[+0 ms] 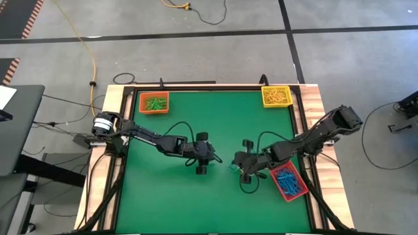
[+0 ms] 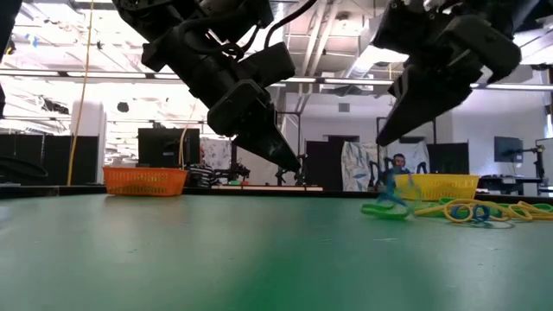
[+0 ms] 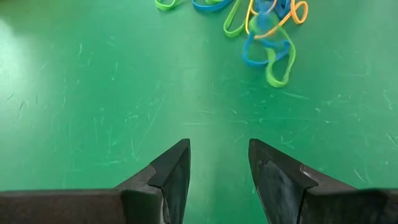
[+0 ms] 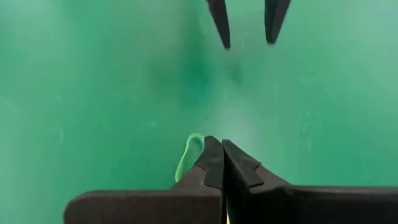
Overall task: Sort rubber bands into baskets
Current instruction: Put the blue rubber band into the red bin
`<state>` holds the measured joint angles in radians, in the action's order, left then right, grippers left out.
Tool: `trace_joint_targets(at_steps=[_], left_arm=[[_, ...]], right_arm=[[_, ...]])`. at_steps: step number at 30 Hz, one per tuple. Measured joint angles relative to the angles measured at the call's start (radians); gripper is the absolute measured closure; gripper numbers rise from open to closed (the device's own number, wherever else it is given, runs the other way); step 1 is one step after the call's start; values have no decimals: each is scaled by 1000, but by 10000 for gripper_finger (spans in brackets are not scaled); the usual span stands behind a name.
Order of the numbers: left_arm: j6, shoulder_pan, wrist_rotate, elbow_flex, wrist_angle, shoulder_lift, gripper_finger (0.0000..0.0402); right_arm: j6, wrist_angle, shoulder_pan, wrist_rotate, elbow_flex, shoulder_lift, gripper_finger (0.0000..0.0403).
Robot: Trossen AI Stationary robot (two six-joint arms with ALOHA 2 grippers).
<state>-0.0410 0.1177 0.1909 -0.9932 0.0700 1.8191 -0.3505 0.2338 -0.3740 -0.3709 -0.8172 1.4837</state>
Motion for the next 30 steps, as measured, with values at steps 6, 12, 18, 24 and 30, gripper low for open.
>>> trace_joint_targets(at_steps=[6,12,18,24,30], left_arm=[[0,0,0,0,0,0,248],[1,0,0,0,0,0,248],[9,3,0,0,8,0,248],[9,9,0,0,9,0,248],[9,9,0,0,12,0,248]], right_arm=[[-34,20,-7,14,1,0,384],[-112,100,-3,59,1,9,344],[-145,172,-3,-14,3,9,287],[-221,169,27,6,76,9,239],[-220,23,36,29,133,9,215]])
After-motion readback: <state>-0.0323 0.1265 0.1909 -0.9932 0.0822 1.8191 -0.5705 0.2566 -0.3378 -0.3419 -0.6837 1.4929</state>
